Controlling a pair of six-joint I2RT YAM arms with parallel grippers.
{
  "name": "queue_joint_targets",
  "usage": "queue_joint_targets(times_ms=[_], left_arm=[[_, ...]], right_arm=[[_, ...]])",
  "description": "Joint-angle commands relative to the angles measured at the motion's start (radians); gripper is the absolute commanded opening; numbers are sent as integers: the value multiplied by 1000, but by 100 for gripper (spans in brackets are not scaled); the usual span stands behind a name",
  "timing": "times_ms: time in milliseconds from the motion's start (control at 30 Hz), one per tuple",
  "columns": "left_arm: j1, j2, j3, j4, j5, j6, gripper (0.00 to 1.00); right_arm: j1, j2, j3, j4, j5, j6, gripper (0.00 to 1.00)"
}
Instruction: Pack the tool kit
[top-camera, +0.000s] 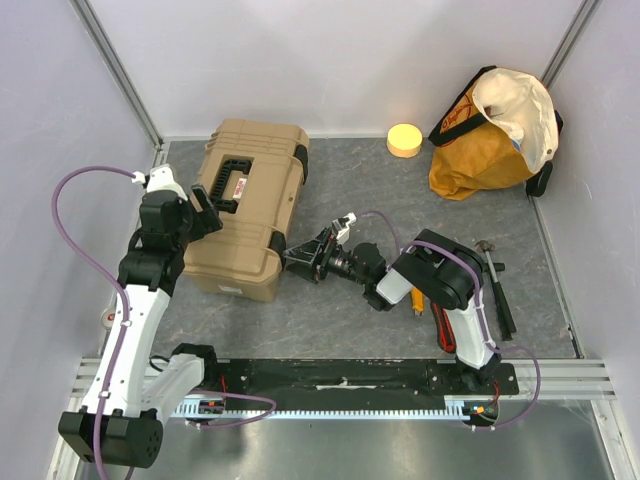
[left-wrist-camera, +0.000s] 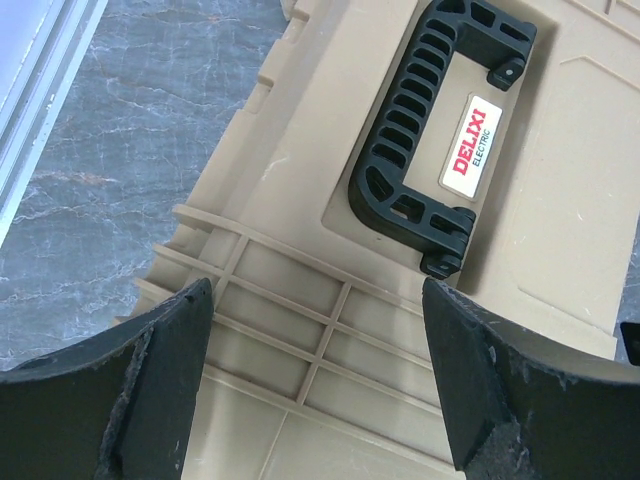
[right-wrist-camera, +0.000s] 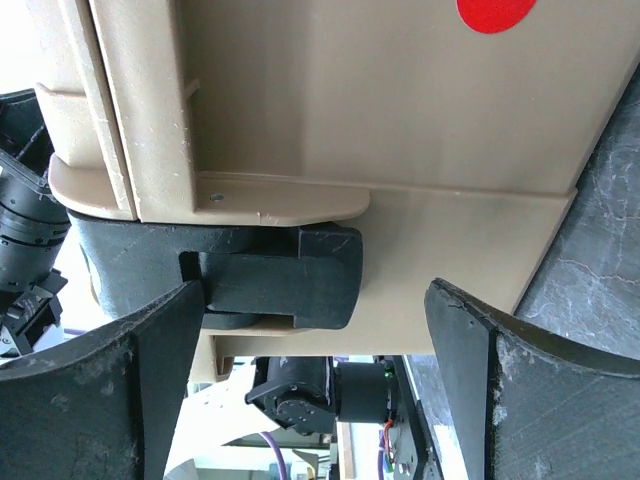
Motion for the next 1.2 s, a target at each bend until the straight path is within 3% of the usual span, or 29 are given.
queue_joint_targets(times_ms=[0, 600, 767, 900, 1033, 1167], left_arm=[[-47, 23, -77, -210, 336, -123, 86], [-46, 28, -45, -216, 269, -85, 85], [-49, 21, 4, -238, 227, -65, 85], [-47, 20, 62, -250, 172, -45, 85], [-47, 61, 139, -250, 118, -31, 86], [-44, 141, 225, -221, 107, -25, 86]], right_arm=[[80, -61, 91, 332, -15, -62, 98], [100, -185, -70, 306, 176, -72, 98], [57, -273, -116, 121, 203, -136, 98], [-16, -397, -99, -151, 212, -230, 98], [-127, -440, 0, -360, 197, -284, 98], [-226, -382, 152, -473, 148, -282, 98]])
